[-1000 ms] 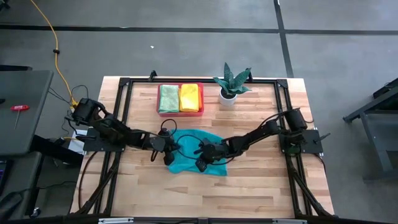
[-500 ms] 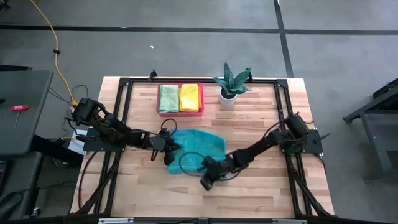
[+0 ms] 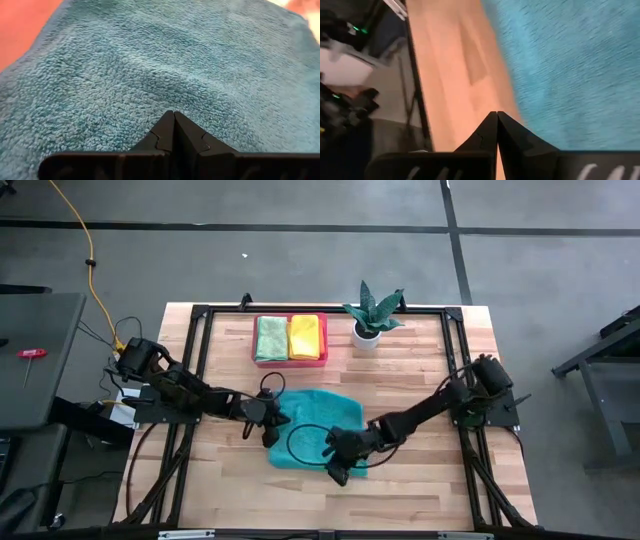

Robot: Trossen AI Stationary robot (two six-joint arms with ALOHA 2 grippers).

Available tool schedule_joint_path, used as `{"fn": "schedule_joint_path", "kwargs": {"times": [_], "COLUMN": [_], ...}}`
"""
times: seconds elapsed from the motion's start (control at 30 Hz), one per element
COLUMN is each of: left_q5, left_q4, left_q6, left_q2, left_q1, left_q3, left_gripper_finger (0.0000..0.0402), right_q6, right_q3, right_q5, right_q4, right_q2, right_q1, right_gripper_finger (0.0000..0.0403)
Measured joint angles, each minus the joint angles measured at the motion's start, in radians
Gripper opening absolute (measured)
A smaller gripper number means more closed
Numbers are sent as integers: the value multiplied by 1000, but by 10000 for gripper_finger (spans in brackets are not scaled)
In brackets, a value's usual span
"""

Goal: Fold microfiber towels
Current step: Fold the blue microfiber towel

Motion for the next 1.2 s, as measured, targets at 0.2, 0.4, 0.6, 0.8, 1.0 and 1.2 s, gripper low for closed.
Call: {"fn": "schedule_joint_path", "kwargs": {"times": [0.2, 0.4, 0.6, 0.8, 1.0, 1.2], "left_q5": [98, 84, 89, 230, 280, 135], "left_q4": [3, 10, 19, 22, 18, -12], "left_q6": [-40, -43, -61, -131, -128, -79], "left_q2": [-17, -65, -70, -70, -71, -71], "left_q1": [0, -1, 5, 9, -27, -70], "left_q3": [-2, -2, -1, 50, 130, 153], "left_gripper_finger": [0, 0, 0, 0, 0, 0], "right_q6": [-71, -53, -45, -16, 33, 108], "right_q3": [0, -61, -88, -92, -92, -92], "right_q5": [54, 129, 163, 223, 264, 271], "right_q4": [-254, -307, -301, -325, -351, -370], "right_q2": [-34, -34, -35, -37, -37, -37], "right_q1": [-86, -164, -226, -278, -332, -369], "right_gripper_finger": [0, 0, 0, 0, 0, 0]}}
